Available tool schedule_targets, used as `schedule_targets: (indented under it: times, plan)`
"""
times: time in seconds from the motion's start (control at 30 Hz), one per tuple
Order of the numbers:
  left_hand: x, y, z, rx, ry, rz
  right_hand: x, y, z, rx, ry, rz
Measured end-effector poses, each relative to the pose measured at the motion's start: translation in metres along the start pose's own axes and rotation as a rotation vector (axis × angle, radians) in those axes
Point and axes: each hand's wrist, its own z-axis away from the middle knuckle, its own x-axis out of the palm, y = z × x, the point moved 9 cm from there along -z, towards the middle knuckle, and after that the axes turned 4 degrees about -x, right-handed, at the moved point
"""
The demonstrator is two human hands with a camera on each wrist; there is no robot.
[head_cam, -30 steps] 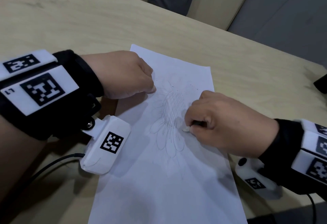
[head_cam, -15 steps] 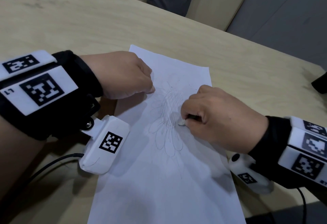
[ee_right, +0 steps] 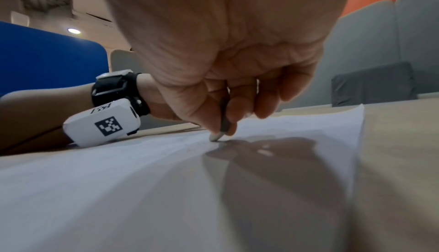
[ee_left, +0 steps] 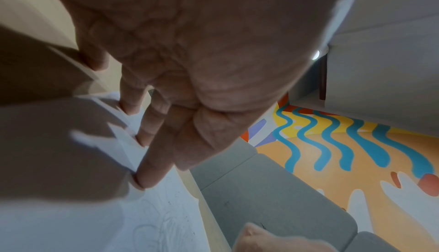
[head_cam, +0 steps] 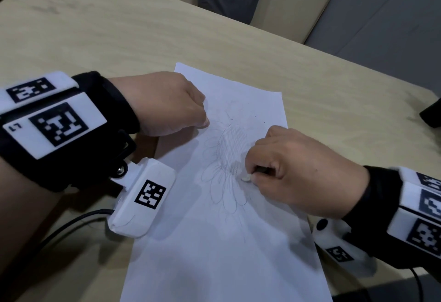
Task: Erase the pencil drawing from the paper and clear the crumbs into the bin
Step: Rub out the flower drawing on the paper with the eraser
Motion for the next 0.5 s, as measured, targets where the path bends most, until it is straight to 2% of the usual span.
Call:
schedule_targets:
  times: [0.1, 0.23, 0.33, 0.5]
  plan:
    - [0.0, 0.002, 0.003, -0.001, -0.006, 0.003, -0.008, 0.012, -0.001, 0.063, 0.054, 0.045]
    - [-0.001, 0.003, 0.005, 0.0, -0.004, 0.009, -0.002, 0.003, 0.003, 0.015, 0.015, -0.03]
    - [-0.001, 0.004, 0.004, -0.004, 0.002, 0.013, -0.008, 0.013, 0.003, 0.069, 0.048, 0.015]
    - [-0.001, 0.002, 0.002, -0.01, 0.01, 0.001, -0.003, 0.007, 0.005, 0.041, 0.017, -0.032]
